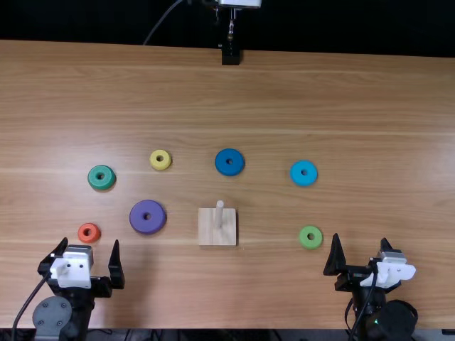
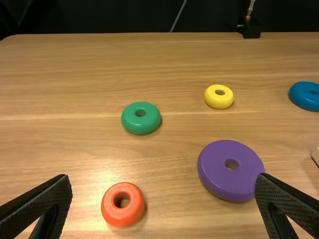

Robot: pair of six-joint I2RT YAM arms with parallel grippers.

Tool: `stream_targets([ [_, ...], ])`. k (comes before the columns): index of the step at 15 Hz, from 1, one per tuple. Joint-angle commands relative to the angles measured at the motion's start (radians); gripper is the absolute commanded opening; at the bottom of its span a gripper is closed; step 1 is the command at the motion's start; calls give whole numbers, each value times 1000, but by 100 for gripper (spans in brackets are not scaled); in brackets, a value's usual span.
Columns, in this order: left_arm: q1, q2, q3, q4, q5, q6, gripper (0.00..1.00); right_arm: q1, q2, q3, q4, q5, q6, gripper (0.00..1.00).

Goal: Build the Hanoi tower: stack the rings onto the peg from bottom to top in this color order: purple, dark blue, light blue, dark green, light green, yellow, orange.

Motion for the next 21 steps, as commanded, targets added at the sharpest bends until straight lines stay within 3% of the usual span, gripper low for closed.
stream_targets([
  [1,5,-12,-110,-51,-4,4,100,-9,-13,-55,-72,-2,0,100],
  [5,3,-12,41,-49,3,7,100,-9,-13,-57,-72,-2,0,100],
  [12,9,422,463,-73,14,7,100,-9,-13,-57,-72,-2,0,100],
  [13,2,520,529,-114,54,6,100,-7,-13,-55,-72,-2,0,100],
  [15,-3,732,690,-265,193,4,100,-9,-13,-57,-72,-2,0,100],
  [16,-3,826,772,-344,229,2,100,-9,-13,-57,-72,-2,0,100],
  [20,-11,1082,973,-572,198,0,100,-9,-13,-57,-72,-2,0,100],
  [21,-18,1129,999,-624,146,2,100,-9,-13,-57,-72,-2,0,100],
])
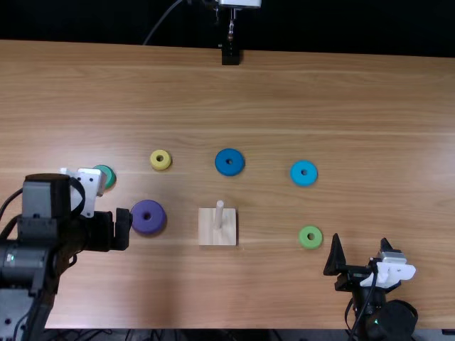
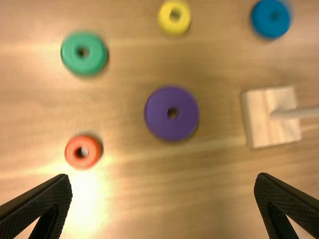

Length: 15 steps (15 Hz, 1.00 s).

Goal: Build the Hanoi tower: stack the rings onto the peg from bottom to top in this color order: purple, dark blue, light blue, dark green, light green, yellow, orange.

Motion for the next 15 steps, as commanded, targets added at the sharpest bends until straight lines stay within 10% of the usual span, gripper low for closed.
stream_targets([
  [1,-44,74,48,-47,-104,11,100,-7,-13,-57,-73,-2,0,100],
  [3,-159,176,74,-60,-255,11,100,-9,-13,-55,-73,-2,0,100],
  [4,-197,206,74,-58,-270,11,100,-9,-13,-57,-73,-2,0,100],
  [15,-275,516,59,187,-206,9,100,-9,-13,-55,-73,-2,0,100],
])
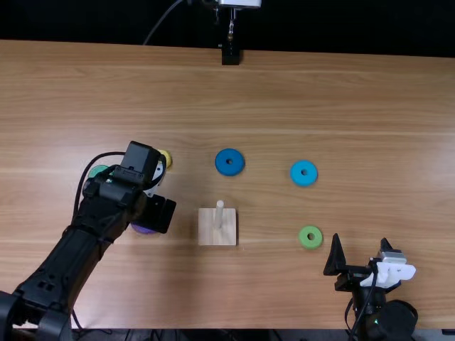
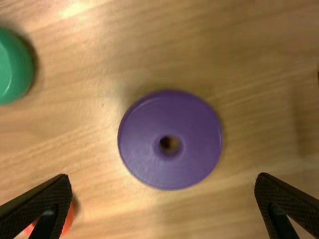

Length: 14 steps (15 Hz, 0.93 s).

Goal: Build the Hanoi tower: stack the rings onto the peg from bottom to top in this color order: purple, dark blue, light blue, dark green, light green, yellow, orange.

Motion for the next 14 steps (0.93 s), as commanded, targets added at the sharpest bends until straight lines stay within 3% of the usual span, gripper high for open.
stream_targets([
  [1,-2,29,11,12,35,8,100,-9,-13,-57,-73,-2,0,100],
  [8,5,109,-4,48,41,10,100,-7,-13,-57,-73,-2,0,100],
  [12,7,136,-36,59,109,11,100,-9,-13,-57,-73,-2,0,100],
  [14,9,138,-46,78,114,11,100,-7,-13,-57,-73,-2,0,100],
])
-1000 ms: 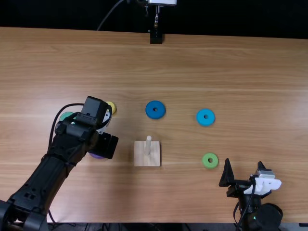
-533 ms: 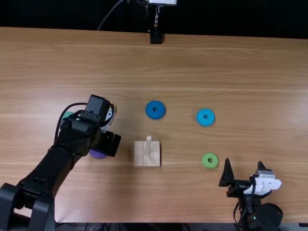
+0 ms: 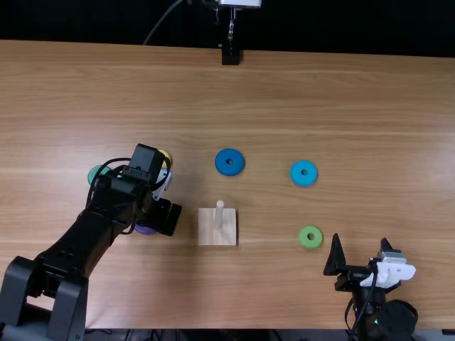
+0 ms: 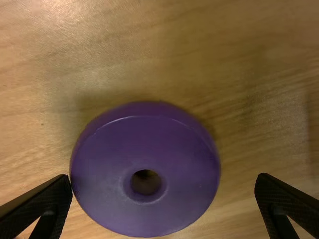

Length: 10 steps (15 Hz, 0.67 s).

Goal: Build the Hanoi tower: stack the rings onto the peg from bottom to top in this color order: purple, dark blue, light blue, dark green, light green, yellow, orange.

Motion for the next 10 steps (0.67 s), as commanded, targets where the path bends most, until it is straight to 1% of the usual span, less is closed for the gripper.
stream_targets([
  [1,7,28,-30,4,26,11,100,-9,-13,-57,-74,-2,0,100],
  [3,7,34,-47,4,26,11,100,-9,-13,-57,-74,-2,0,100],
  [5,9,34,-47,6,39,11,100,-9,-13,-55,-74,-2,0,100],
  [8,21,37,-39,6,41,13,100,-7,-13,-57,-74,-2,0,100],
  [9,21,49,-36,6,41,21,100,-9,-13,-57,-74,-2,0,100],
  [10,26,62,-36,6,43,43,100,-9,-13,-55,-74,-2,0,100],
])
